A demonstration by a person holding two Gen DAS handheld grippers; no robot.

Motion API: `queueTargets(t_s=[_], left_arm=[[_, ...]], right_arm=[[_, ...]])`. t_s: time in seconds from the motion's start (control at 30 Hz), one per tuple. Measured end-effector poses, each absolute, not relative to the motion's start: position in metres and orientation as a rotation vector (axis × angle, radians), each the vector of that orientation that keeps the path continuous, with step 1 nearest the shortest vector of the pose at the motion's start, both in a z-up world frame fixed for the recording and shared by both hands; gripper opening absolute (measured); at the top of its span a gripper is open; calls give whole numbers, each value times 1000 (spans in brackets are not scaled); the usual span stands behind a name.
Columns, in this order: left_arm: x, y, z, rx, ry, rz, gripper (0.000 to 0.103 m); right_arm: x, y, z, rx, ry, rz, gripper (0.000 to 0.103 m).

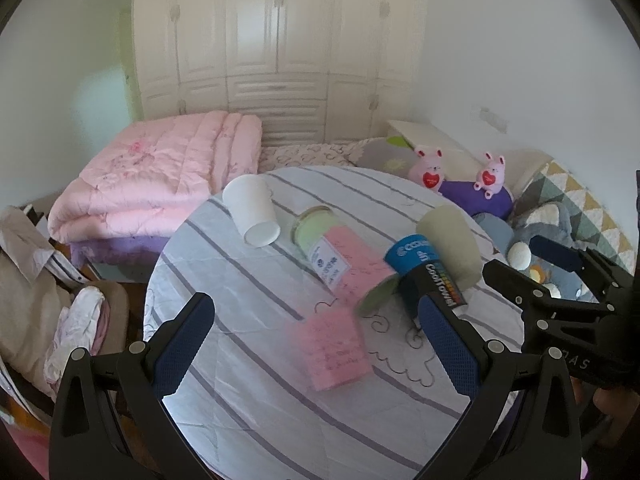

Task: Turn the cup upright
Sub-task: 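Reach the right gripper to the lying pink-and-green jar and grasp it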

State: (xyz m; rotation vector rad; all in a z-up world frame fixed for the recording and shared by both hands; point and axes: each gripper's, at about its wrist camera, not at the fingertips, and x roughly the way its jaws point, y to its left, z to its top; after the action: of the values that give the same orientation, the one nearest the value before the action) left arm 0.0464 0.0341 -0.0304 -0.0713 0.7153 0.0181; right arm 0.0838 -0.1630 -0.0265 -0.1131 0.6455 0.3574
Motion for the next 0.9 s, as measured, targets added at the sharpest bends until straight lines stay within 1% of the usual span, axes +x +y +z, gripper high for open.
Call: queueTargets(t_s=[0.33, 0.47, 0.9], left_arm=[[74, 64, -34, -65, 751, 61, 103], [86, 84, -39, -91, 769, 79, 103], [130, 120, -67, -120, 827, 98, 103]], right_arm=[[130, -124, -41, -126, 756, 451, 82], [155, -103, -50, -124, 832, 500, 82], [235, -43, -100, -118, 1167, 580, 82]])
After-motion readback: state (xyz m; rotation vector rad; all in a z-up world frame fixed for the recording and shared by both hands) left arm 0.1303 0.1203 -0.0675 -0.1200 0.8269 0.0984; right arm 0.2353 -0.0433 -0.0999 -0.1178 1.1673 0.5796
